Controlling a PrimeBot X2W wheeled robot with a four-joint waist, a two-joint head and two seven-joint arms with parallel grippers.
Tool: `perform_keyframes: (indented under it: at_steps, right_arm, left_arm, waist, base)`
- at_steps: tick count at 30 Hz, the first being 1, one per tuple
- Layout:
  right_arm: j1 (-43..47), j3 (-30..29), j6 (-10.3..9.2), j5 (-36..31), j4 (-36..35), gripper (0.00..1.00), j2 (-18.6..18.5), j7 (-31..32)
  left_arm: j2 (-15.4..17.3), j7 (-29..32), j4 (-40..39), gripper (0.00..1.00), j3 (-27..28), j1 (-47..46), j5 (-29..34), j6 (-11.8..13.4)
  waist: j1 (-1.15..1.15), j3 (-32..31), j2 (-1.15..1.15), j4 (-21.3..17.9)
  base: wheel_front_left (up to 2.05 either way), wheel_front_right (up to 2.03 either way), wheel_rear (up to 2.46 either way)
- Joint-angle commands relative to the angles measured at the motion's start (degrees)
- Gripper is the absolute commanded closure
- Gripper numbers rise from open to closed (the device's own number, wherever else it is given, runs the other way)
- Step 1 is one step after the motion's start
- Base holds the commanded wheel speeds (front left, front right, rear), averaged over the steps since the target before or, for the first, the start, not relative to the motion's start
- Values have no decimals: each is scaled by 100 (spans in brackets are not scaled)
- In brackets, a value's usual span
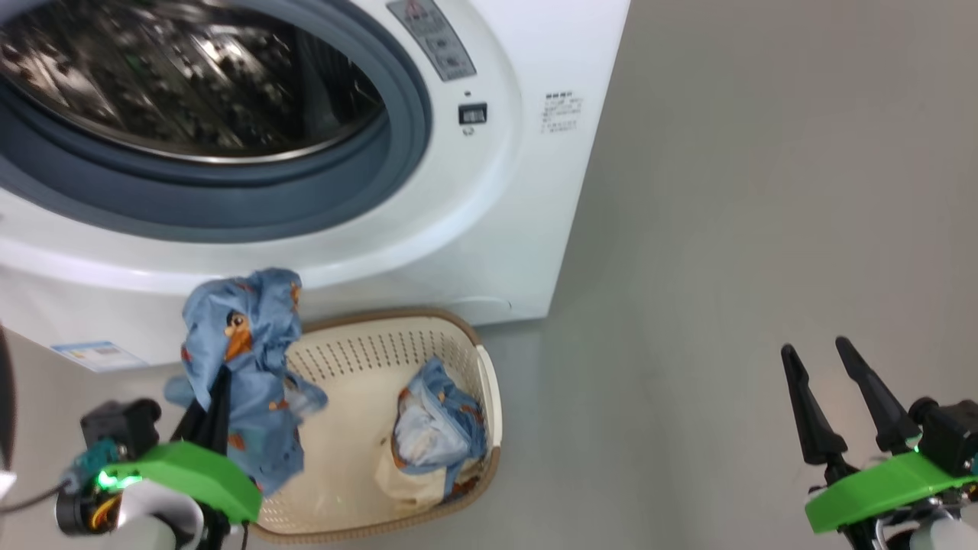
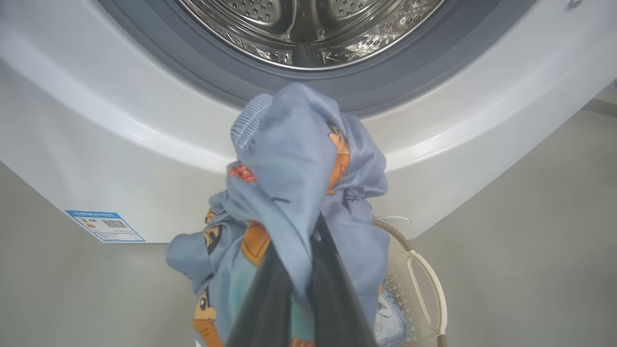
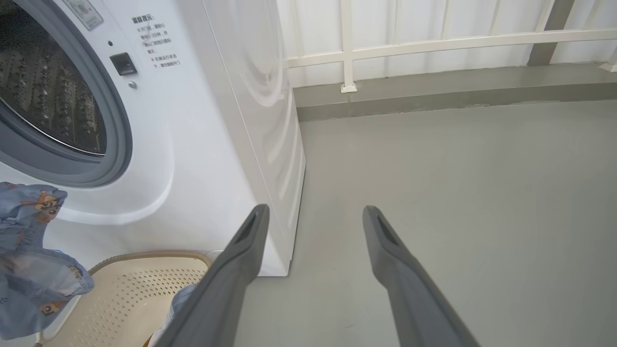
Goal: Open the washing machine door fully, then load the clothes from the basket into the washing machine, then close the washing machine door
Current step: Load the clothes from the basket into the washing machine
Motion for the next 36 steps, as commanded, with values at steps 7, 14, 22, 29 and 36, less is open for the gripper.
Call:
perform_keyframes:
  at_steps: [7,14,22,29,36]
  right_arm:
    - [440,-7,9,74,-146,0,-195,-68]
    - [763,-128,9,95,-213,0,-232,-68]
    - [934,-206,9,81,-273,0,-197,-68]
    - [909,-228,9,83,-333,0,-175,-68]
    - [706,-198,9,66,-413,0,-77,-68]
  left_arm:
    - [-63,-60,-1074,100,731,840,497,-9]
    - [-252,-60,-1999,100,1252,1765,1009,-9]
    - [-537,-60,-2618,100,1535,2437,1283,-9]
    - [-560,-60,-2644,100,1527,2196,1306,-9]
    - [-346,-60,-2539,100,1486,1177,1090,-9]
  waist:
    - [0,-774,0,279]
    - [0,-1008,0,322]
    - [0,-1089,0,318]
    - [0,-989,0,310]
    - [0,-572,0,219]
  base:
    - [0,0,0]
    - [0,0,0]
    - [0,0,0]
    - [0,0,0]
    - [0,0,0]
